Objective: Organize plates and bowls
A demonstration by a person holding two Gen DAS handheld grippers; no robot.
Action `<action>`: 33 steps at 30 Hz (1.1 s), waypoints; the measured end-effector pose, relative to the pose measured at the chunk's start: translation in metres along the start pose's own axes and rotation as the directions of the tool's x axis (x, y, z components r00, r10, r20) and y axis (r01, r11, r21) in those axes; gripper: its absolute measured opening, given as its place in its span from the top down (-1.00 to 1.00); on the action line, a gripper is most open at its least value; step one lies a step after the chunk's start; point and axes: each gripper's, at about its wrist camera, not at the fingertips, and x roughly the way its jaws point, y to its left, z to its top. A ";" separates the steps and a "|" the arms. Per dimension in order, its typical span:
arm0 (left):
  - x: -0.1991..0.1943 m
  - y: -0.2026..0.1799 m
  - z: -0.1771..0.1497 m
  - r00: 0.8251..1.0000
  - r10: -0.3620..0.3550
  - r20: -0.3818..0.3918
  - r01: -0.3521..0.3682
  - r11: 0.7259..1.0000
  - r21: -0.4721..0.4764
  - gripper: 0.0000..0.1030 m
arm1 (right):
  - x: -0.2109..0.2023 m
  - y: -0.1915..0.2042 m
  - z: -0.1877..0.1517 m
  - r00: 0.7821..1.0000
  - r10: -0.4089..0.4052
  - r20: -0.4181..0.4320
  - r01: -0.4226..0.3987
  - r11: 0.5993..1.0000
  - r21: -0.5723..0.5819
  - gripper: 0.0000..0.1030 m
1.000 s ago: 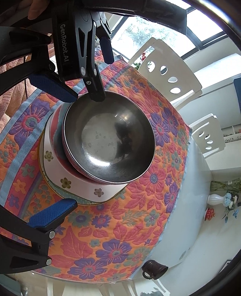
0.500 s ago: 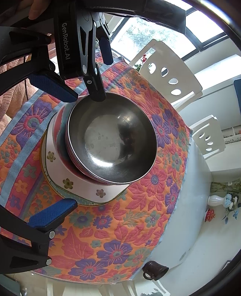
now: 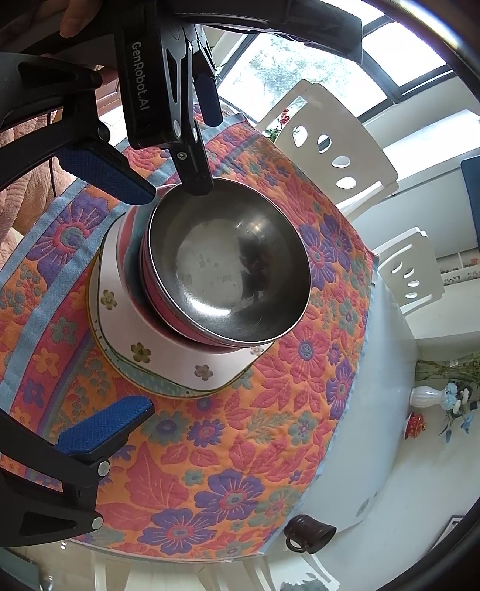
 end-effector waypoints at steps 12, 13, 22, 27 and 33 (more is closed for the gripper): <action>-0.002 0.000 -0.004 1.000 0.017 -0.005 -0.017 1.000 -0.016 -0.99 | 0.001 0.000 0.000 1.000 0.020 -0.006 -0.020 0.999 -0.027 -1.00; -0.002 0.000 -0.005 1.000 0.016 -0.004 -0.016 1.000 -0.018 -0.99 | 0.001 0.000 0.000 1.000 0.022 -0.008 -0.022 0.999 -0.029 -1.00; -0.006 0.001 -0.009 1.000 0.019 0.009 -0.019 1.000 -0.024 -0.99 | 0.001 0.001 -0.001 0.999 0.036 -0.012 -0.036 0.998 -0.045 -1.00; -0.009 -0.001 -0.010 1.000 0.020 0.018 -0.020 1.000 -0.016 -0.99 | 0.001 0.003 -0.001 0.999 0.036 -0.013 -0.036 0.998 -0.049 -1.00; -0.009 -0.001 -0.013 1.000 0.023 0.012 -0.022 0.999 -0.032 -0.99 | 0.000 0.004 -0.002 0.999 0.037 -0.015 -0.038 0.998 -0.058 -1.00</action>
